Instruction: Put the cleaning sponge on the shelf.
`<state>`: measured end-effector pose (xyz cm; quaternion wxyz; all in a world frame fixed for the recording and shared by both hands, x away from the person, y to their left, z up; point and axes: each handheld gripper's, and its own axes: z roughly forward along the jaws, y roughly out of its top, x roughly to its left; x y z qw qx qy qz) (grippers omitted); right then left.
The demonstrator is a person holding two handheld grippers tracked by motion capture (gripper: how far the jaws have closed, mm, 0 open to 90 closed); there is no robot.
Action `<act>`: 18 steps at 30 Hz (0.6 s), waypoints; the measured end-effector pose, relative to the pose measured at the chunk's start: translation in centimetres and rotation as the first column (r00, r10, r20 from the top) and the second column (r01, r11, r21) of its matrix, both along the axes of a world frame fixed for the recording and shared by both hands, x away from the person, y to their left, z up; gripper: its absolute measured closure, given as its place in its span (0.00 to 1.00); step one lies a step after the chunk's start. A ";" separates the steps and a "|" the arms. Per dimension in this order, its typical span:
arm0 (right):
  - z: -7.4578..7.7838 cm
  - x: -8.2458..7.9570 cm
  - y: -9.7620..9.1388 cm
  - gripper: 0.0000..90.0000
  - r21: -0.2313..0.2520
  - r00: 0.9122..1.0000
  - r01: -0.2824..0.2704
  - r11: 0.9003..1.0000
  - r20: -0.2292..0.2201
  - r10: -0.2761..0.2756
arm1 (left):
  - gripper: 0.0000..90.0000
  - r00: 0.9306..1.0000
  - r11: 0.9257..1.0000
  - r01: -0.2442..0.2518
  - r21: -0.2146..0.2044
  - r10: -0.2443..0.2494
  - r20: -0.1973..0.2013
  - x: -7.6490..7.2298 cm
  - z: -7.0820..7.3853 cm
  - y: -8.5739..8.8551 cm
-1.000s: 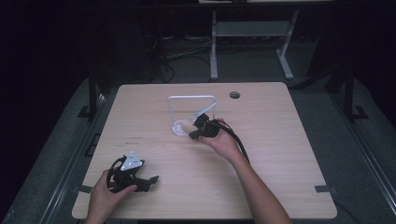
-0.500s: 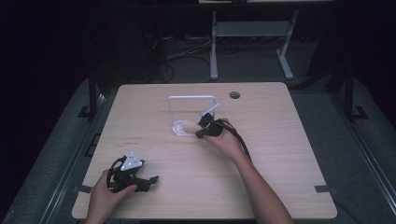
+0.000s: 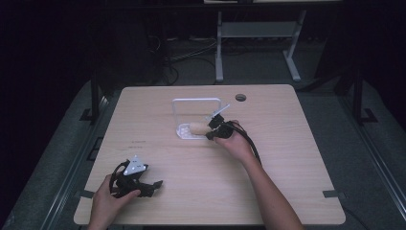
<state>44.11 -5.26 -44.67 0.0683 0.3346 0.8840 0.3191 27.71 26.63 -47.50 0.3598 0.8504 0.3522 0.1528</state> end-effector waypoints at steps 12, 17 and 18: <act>0.8 -1.2 -1.2 0.97 0.049 1.000 -0.007 0.999 0.004 0.006 | 0.15 1.000 1.000 0.000 0.000 0.000 0.000 0.0 0.0 0.0; 1.4 -2.1 -1.6 0.89 0.056 1.000 -0.013 0.998 0.025 0.012 | 0.15 1.000 1.000 0.000 -0.002 0.000 0.000 0.0 0.0 0.0; 1.5 -2.3 -1.6 0.87 0.062 1.000 -0.013 0.998 0.029 0.011 | 0.15 1.000 1.000 0.000 -0.002 0.000 0.000 0.0 0.0 0.0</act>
